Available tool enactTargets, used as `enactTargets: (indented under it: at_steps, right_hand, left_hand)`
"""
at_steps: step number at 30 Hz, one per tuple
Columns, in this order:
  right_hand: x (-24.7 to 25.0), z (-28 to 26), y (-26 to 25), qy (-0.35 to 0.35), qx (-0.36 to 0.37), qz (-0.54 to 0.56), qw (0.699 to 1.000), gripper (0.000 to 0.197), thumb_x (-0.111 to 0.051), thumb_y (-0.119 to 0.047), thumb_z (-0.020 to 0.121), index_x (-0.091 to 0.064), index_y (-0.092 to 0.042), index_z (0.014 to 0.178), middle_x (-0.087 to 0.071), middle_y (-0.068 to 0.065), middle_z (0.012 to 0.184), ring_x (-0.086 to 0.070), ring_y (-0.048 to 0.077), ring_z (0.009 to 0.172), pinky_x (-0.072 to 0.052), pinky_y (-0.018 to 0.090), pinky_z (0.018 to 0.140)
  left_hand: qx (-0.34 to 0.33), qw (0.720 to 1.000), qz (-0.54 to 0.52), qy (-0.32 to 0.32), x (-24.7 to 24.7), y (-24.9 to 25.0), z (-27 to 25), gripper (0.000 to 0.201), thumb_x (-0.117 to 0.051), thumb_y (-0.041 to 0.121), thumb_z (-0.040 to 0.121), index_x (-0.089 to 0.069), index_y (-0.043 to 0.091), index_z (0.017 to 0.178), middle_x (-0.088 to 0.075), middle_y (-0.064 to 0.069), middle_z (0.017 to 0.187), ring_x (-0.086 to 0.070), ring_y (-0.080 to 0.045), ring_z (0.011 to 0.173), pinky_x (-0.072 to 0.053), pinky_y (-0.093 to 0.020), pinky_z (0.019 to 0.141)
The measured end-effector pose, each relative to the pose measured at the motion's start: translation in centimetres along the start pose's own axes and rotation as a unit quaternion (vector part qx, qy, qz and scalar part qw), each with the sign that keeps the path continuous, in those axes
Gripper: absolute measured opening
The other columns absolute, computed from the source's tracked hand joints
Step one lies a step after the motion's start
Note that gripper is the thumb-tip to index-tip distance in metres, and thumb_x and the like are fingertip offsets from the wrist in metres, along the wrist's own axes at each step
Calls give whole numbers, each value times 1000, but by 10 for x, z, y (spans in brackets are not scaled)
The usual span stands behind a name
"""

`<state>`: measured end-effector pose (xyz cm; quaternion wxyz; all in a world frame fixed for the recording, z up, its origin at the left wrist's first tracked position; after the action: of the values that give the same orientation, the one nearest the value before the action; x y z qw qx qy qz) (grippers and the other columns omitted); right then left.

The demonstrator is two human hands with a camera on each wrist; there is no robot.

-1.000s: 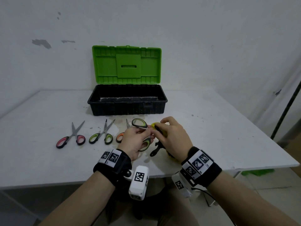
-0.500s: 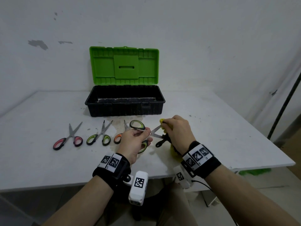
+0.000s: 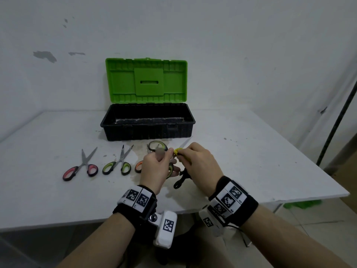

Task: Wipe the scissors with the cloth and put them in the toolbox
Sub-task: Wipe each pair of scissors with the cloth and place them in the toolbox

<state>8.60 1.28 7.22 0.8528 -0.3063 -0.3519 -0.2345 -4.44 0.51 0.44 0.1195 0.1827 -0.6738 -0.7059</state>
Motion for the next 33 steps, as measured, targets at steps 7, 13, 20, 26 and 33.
enactTargets:
  at_steps: [7, 13, 20, 26, 33]
  right_hand:
    - [4, 12, 9, -14, -24, 0, 1000, 19, -57, -24, 96, -73, -14, 99, -58, 4, 92, -58, 21, 80, -50, 35, 72]
    - [40, 29, 50, 29, -111, -15, 993, 19, -59, -24, 93, -75, -16, 87, -59, 2, 84, -58, 19, 74, -51, 39, 72]
    - [11, 6, -4, -58, -16, -28, 998, 19, -56, -25, 96, -73, -18, 101, -57, 3, 91, -57, 21, 78, -50, 36, 68]
    - [6, 10, 17, -40, -49, -21, 998, 20, -56, -25, 96, -73, -17, 98, -55, 2, 90, -57, 19, 76, -49, 34, 70]
    - [36, 23, 54, 23, -108, -16, 994, 18, -59, -25, 94, -75, -17, 89, -58, 2, 85, -58, 21, 75, -51, 39, 71]
  left_hand:
    - [-45, 997, 58, -15, 1, 6, -4, 38, -57, 25, 101, -64, -3, 77, -68, -18, 69, -63, -25, 45, -51, -29, 43]
    - [-28, 999, 39, -22, 5, 1, -2, 33, -58, 26, 100, -59, -2, 82, -66, -14, 72, -61, -23, 47, -51, -31, 44]
    - [-32, 997, 37, -54, -11, 2, -2, 35, -54, 22, 102, -61, 3, 73, -64, -14, 68, -59, -25, 46, -49, -31, 44]
    - [-28, 997, 24, -69, -12, -5, -3, 32, -56, 21, 101, -58, 0, 77, -61, -14, 68, -59, -23, 46, -48, -30, 42]
    - [-26, 998, 44, -48, -4, -5, 1, 30, -57, 25, 101, -57, -3, 89, -64, -12, 73, -60, -19, 48, -50, -30, 43]
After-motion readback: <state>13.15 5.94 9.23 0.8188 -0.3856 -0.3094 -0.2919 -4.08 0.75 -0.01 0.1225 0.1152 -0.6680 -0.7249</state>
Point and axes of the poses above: each hand's wrist, its own z-axis towards the middle knuckle, its own x-axis out of the back of the hand, y = z × x, the point moved 9 cm from there along z, towards the middle knuckle
